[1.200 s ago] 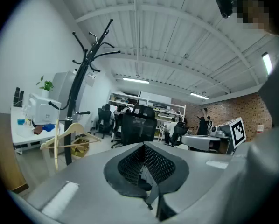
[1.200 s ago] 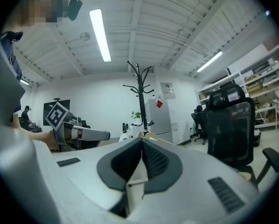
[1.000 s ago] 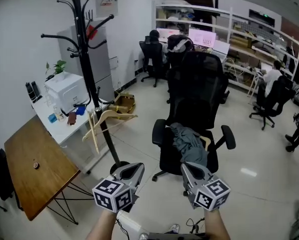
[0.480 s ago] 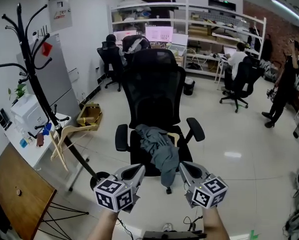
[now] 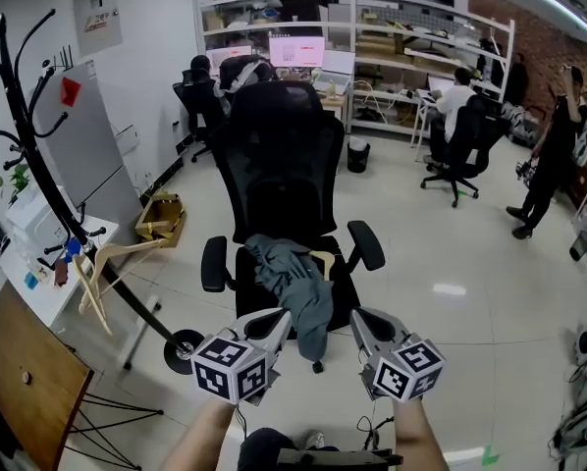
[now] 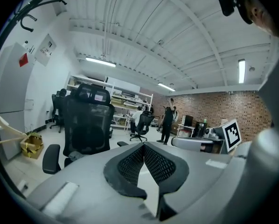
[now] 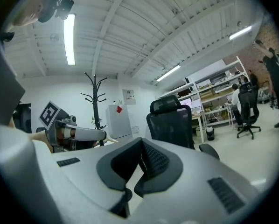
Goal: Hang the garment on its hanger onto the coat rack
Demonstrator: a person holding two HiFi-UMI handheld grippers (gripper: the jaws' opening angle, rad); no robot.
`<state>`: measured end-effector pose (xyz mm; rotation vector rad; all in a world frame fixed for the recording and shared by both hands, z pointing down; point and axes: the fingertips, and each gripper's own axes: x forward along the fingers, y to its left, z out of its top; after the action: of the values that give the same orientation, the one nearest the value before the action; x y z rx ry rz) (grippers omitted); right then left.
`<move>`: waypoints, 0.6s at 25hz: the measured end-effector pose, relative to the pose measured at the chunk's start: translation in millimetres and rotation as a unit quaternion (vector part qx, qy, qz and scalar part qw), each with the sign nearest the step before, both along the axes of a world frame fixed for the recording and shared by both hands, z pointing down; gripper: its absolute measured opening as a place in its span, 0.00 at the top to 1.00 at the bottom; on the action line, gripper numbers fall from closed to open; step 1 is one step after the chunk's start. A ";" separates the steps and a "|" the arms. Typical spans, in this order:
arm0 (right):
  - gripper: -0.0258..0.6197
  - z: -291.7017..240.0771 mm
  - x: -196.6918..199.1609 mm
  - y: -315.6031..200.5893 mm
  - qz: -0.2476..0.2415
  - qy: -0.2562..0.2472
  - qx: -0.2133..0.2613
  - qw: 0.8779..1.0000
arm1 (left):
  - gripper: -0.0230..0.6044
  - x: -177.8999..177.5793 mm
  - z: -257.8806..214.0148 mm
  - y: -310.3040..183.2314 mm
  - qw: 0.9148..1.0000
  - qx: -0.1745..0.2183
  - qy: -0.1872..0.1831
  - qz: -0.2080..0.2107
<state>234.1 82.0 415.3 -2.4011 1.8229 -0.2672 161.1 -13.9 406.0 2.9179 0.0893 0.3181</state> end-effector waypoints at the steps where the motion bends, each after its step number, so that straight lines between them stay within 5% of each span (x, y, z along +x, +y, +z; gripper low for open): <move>1: 0.96 3.0 2.0 -1.2 -0.002 -0.004 0.000 1.000 | 0.96 3.2 2.4 0.2 1.000 -0.001 -0.003 0.000; 15: 0.96 37.0 61.8 -65.0 0.012 -0.019 -0.047 0.999 | 0.96 86.4 39.9 -57.0 0.999 -0.009 -0.023 0.038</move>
<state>295.9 17.0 452.3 -2.4584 1.8033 -0.4021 247.5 -70.9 445.9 2.8926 0.1954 0.3936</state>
